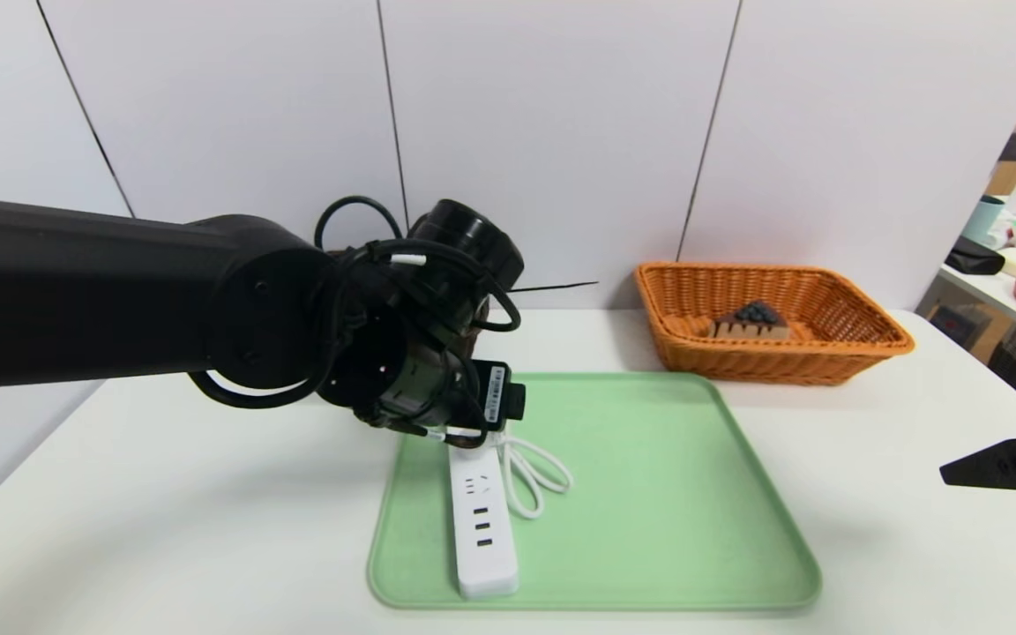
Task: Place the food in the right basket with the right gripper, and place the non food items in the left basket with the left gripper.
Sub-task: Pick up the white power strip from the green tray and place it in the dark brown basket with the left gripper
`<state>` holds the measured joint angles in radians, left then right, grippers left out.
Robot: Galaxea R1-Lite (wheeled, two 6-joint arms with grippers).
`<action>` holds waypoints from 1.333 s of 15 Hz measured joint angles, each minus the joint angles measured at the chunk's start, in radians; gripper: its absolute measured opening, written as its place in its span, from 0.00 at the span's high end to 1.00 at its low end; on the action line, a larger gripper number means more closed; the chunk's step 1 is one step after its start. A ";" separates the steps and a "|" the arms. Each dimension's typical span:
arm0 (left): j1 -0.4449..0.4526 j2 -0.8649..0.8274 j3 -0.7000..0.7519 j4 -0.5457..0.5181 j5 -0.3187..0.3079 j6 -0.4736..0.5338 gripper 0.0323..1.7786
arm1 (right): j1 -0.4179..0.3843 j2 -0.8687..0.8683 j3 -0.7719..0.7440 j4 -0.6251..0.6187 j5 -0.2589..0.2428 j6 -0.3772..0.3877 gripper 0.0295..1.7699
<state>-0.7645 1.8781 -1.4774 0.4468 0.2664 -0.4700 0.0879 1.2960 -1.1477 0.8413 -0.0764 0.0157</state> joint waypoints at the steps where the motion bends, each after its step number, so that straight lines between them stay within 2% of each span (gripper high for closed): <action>1: -0.002 0.006 0.000 0.001 -0.009 -0.025 0.05 | 0.001 0.000 0.004 -0.001 0.000 -0.001 0.04; 6: -0.010 0.019 -0.015 0.000 -0.055 -0.068 0.05 | 0.013 -0.001 0.021 -0.001 -0.012 0.000 0.04; 10: -0.020 0.027 -0.043 0.001 -0.138 -0.161 0.05 | 0.015 -0.001 0.031 -0.001 -0.019 0.000 0.04; 20: -0.019 0.101 -0.093 -0.001 -0.133 -0.164 0.05 | 0.014 -0.001 0.030 -0.002 -0.018 -0.002 0.04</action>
<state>-0.7836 1.9787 -1.5702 0.4453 0.1332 -0.6340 0.1023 1.2951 -1.1179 0.8389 -0.0943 0.0134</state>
